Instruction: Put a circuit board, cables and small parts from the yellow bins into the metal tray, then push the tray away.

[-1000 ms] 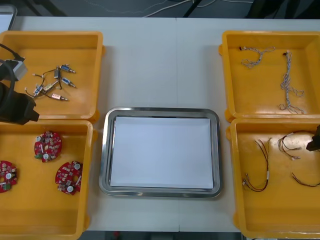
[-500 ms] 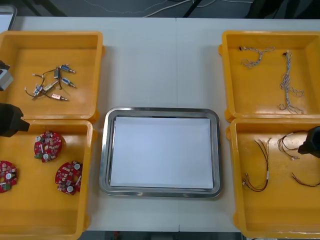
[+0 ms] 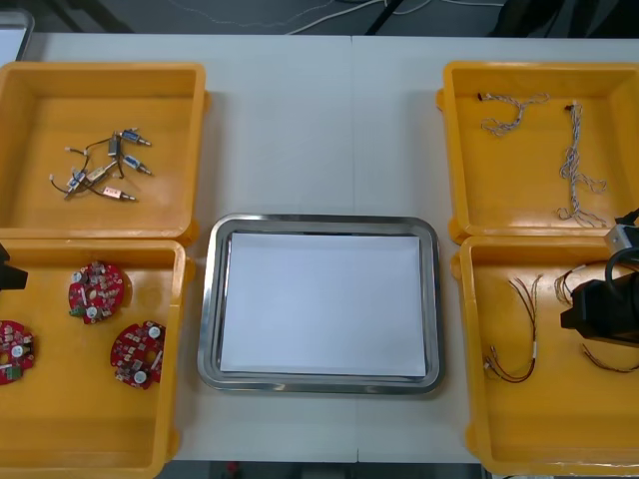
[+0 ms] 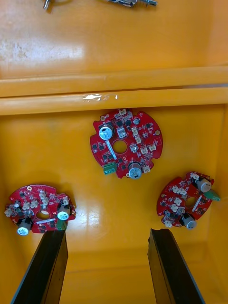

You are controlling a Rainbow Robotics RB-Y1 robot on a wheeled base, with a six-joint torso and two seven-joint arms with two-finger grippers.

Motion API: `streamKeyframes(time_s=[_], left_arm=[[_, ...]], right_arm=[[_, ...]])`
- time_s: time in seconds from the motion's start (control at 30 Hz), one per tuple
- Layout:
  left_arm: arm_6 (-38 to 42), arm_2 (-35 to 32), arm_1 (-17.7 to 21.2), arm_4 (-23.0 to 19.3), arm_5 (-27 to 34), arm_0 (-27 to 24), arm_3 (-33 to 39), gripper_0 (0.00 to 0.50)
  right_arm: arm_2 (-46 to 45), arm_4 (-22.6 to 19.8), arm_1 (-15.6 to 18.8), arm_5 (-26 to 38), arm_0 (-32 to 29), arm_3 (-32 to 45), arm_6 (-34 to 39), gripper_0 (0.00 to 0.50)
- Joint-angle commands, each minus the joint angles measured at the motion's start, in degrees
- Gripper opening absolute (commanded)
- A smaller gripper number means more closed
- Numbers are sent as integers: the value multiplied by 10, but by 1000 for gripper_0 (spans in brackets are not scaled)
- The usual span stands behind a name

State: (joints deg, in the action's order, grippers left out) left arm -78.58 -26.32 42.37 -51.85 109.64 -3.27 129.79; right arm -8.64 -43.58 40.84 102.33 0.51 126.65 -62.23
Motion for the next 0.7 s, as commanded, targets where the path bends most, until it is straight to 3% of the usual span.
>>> streamKeyframes(time_s=[0.03, 0.2, 0.33, 0.7], left_arm=[[-69, -39, -24, -7, 4, 32, 27, 500], [-79, -58, -33, -4, 3, 71, 59, 500], [-84, -60, -33, -7, -47, 109, 69, 500], [-132, -73, -44, -9, -118, 165, 71, 500]], right_arm=[[27, 28, -17, -26, -31, 14, -29, 500], [68, 67, -19, -71, -45, 5, -24, 500], [72, 75, -37, -89, -52, -13, -30, 500], [74, 117, -74, -93, -73, -23, -26, 500]])
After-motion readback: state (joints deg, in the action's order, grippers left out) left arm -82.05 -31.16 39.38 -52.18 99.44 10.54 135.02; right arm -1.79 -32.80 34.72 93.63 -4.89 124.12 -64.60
